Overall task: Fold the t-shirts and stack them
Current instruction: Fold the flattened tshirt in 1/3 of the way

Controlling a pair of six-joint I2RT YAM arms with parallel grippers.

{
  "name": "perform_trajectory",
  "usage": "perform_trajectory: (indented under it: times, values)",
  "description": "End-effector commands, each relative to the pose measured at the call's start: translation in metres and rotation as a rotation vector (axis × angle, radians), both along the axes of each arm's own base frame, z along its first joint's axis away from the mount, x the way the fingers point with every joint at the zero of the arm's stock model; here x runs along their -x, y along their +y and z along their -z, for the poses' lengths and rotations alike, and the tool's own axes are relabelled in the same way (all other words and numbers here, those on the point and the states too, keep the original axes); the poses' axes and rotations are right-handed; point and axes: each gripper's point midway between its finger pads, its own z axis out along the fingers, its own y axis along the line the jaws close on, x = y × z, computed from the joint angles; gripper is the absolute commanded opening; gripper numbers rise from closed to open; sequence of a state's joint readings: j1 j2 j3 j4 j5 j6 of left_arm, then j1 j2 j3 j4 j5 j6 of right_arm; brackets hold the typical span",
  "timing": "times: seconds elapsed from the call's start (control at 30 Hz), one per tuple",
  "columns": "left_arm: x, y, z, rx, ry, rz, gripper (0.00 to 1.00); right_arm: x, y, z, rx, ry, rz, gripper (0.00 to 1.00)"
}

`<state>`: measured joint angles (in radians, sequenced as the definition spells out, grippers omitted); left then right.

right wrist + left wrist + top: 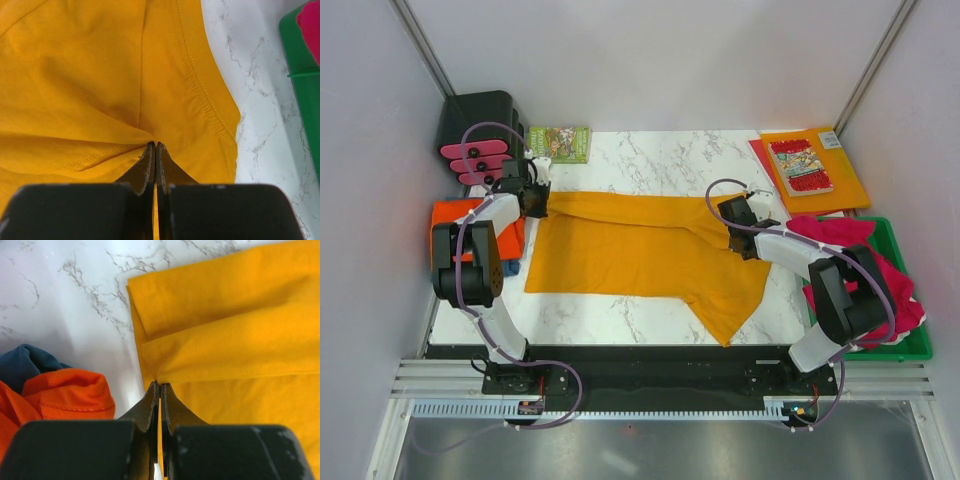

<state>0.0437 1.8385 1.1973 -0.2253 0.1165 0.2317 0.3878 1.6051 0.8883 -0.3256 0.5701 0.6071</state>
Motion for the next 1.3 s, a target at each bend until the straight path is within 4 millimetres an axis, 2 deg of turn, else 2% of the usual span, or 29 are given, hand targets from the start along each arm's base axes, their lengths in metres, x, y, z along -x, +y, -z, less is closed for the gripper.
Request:
perform_trajectory:
  times: [0.0,0.2,0.4,0.47,0.5,0.53,0.57,0.6,0.63,0.67,0.7,0.77,0.8,0.83,0.87,0.93,0.97,1.0,1.03,1.07,1.1,1.13,1.17,1.2,1.23,1.27]
  values:
    - [0.004,-0.010,-0.019,0.014,-0.020,0.071,0.02,0.002,-0.010,-0.005,0.021,-0.014,0.038,0.00]
    - [0.006,-0.002,-0.003,-0.028,0.023,0.059,0.02,0.003,-0.012,-0.003,0.026,-0.007,0.041,0.00]
    - [0.008,0.003,0.002,-0.051,0.042,0.047,0.02,0.002,-0.010,-0.005,0.015,-0.010,0.039,0.00]
    - [0.007,0.001,-0.004,-0.039,0.026,0.048,0.04,-0.006,-0.003,-0.013,-0.020,-0.063,0.015,0.25]
    - [0.008,-0.001,-0.007,-0.027,0.018,0.052,0.15,-0.011,0.003,-0.025,-0.058,-0.106,-0.008,0.39]
    - [0.006,-0.004,-0.021,-0.011,-0.021,0.050,0.23,-0.015,0.006,-0.032,-0.069,-0.134,-0.020,0.59]
    - [0.003,-0.007,-0.029,0.006,-0.050,0.055,0.30,-0.024,0.010,-0.045,-0.079,-0.171,-0.032,0.66]
    - [0.000,-0.010,-0.038,0.018,-0.084,0.057,0.46,-0.029,0.010,-0.053,-0.081,-0.190,-0.034,0.72]
    - [-0.003,-0.013,-0.047,0.043,-0.107,0.057,0.52,-0.034,0.013,-0.059,-0.082,-0.199,-0.042,0.81]
    - [-0.006,-0.015,-0.057,0.051,-0.130,0.054,0.55,-0.044,0.017,-0.074,-0.085,-0.228,-0.053,0.84]
    - [-0.013,-0.016,-0.068,0.061,-0.156,0.047,0.58,-0.048,0.019,-0.075,-0.082,-0.226,-0.060,0.86]
    - [-0.019,-0.018,-0.071,0.085,-0.157,0.031,0.59,-0.060,0.024,-0.088,-0.086,-0.248,-0.079,0.88]
    - [-0.026,-0.019,-0.079,0.096,-0.175,0.022,0.58,-0.063,0.026,-0.083,-0.078,-0.232,-0.088,0.87]
    - [-0.030,-0.020,-0.078,0.100,-0.170,0.022,0.57,-0.069,0.030,-0.087,-0.085,-0.238,-0.099,0.86]
    - [-0.038,-0.021,-0.075,0.103,-0.163,0.021,0.54,-0.073,0.031,-0.077,-0.073,-0.211,-0.106,0.83]
    - [-0.045,-0.024,-0.066,0.097,-0.133,0.017,0.50,-0.085,0.038,-0.078,-0.074,-0.212,-0.116,0.58]
    - [-0.054,-0.027,-0.058,0.100,-0.119,0.021,0.45,-0.089,0.040,-0.066,-0.064,-0.184,-0.123,0.49]
    - [-0.057,-0.029,-0.054,0.098,-0.109,0.027,0.41,-0.094,0.041,-0.064,-0.059,-0.180,-0.124,0.31]
    - [-0.060,-0.026,-0.050,0.083,-0.098,0.016,0.38,-0.103,0.044,-0.068,-0.060,-0.192,-0.123,0.21]
    - [-0.068,-0.041,-0.052,0.078,-0.106,0.044,0.34,-0.107,0.046,-0.058,-0.054,-0.172,-0.122,0.14]
    - [-0.071,-0.047,-0.038,0.072,-0.082,0.058,0.32,-0.111,0.046,-0.056,-0.054,-0.170,-0.117,0.06]
    - [-0.073,-0.048,-0.032,0.062,-0.069,0.057,0.29,-0.120,0.051,-0.062,-0.065,-0.188,-0.117,0.02]
    - [-0.080,-0.051,-0.034,0.057,-0.077,0.065,0.26,-0.124,0.053,-0.054,-0.065,-0.173,-0.118,0.00]
    - [-0.081,-0.056,-0.022,0.051,-0.056,0.074,0.24,-0.127,0.056,-0.053,-0.071,-0.174,-0.117,0.00]
    - [-0.083,-0.058,-0.018,0.048,-0.048,0.080,0.22,-0.134,0.058,-0.056,-0.079,-0.186,-0.115,0.00]
    - [-0.085,-0.060,-0.019,0.049,-0.048,0.082,0.20,-0.137,0.061,-0.049,-0.079,-0.174,-0.120,0.00]
